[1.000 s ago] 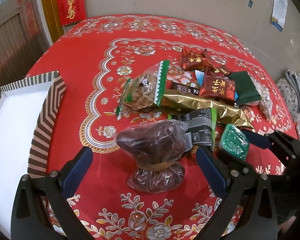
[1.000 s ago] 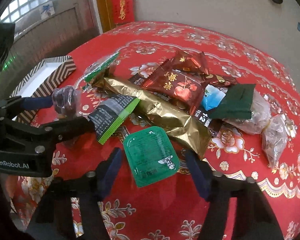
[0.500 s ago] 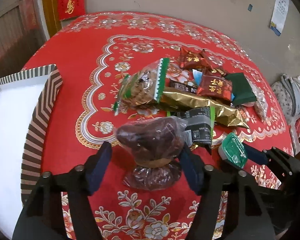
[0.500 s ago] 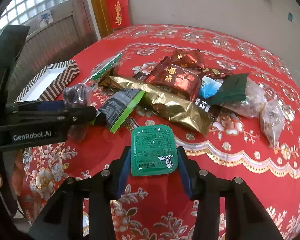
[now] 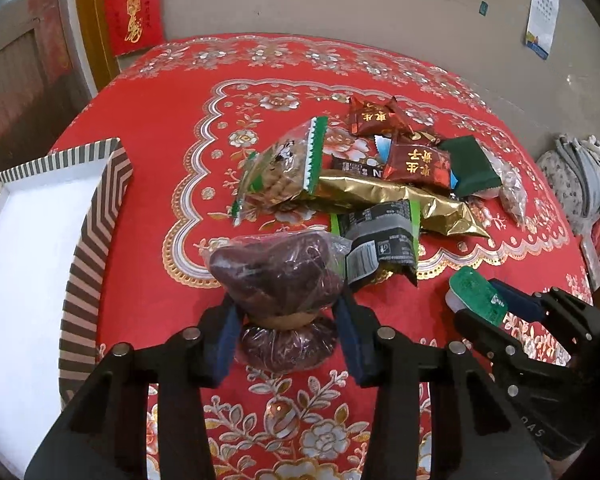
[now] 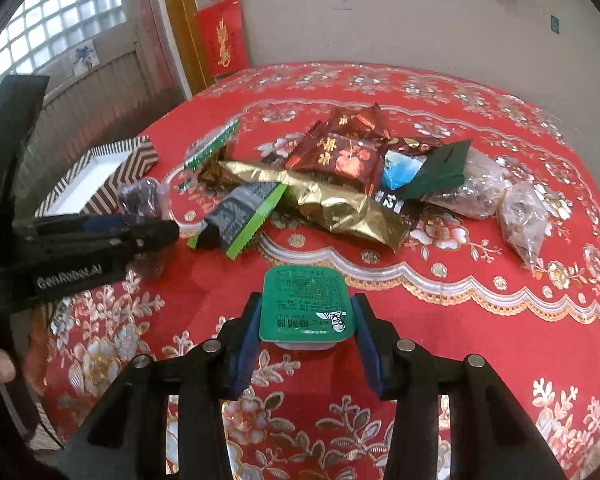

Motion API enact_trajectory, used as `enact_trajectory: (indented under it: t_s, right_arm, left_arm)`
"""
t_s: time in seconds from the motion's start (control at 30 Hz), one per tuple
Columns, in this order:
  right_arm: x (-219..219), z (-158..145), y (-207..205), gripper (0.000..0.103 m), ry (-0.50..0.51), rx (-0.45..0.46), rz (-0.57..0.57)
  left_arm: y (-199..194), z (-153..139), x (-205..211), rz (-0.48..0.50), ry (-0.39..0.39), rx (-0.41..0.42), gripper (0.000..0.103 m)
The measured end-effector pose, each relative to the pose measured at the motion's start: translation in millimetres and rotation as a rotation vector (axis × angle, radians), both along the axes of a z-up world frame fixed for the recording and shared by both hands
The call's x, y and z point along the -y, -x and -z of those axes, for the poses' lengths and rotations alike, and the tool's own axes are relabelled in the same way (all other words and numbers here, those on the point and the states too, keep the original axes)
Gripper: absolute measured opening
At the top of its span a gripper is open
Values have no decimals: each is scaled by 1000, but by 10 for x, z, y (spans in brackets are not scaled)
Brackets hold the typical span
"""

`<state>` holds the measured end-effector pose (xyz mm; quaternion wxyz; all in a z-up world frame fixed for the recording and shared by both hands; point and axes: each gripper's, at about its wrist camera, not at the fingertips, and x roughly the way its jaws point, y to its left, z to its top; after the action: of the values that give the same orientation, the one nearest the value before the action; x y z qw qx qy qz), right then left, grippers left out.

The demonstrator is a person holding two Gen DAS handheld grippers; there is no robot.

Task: Organize snacks
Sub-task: 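Grasp the green plastic tub with the right tool while the left tool lifts the dates, then carry dates and green tub to the white tray and release both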

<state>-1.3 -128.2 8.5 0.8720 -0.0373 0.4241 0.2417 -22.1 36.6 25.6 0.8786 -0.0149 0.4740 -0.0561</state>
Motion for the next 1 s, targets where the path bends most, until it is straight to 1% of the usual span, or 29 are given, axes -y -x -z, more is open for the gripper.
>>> enact_trajectory:
  t_s: [0.17,0.23,0.3,0.37,0.47,0.5,0.57,0.63,0.77,1.0]
  right_arm:
    - [-11,24,22,45,12,-30,-10]
    - [-29,22,3,49,21,-54,-13]
    - [-56,8,-9,53,39,-53,-18]
    - [-90,-3,-34,54,68,-47,-21]
    - [-128,9,-89,51,82,-59,-35]
    - [-140,41,-110,44,94,-73,-38]
    - [-141,47,-97,44,98,-60,-38]
    - [-108,44,-73,44,80,-55,-29]
    - [-63,-41,-10,44,58,-20,-8]
    - [-150,-259,66,44,24,25,-19]
  left_arm:
    - [13,5,-12,2,1,-2,42]
    - [14,6,-13,4,1,-4,42]
    - [16,6,-15,4,0,-4,42]
    - [18,7,-10,6,-3,-3,42]
    - [23,8,18,12,-18,2,42]
    - [25,8,24,14,-20,4,42]
    - [35,9,26,20,-22,5,42]
    - [43,4,20,22,-16,1,42]
    - [79,-32,-4,20,-7,8,41]
    - [158,-232,-62,14,-8,48,41]
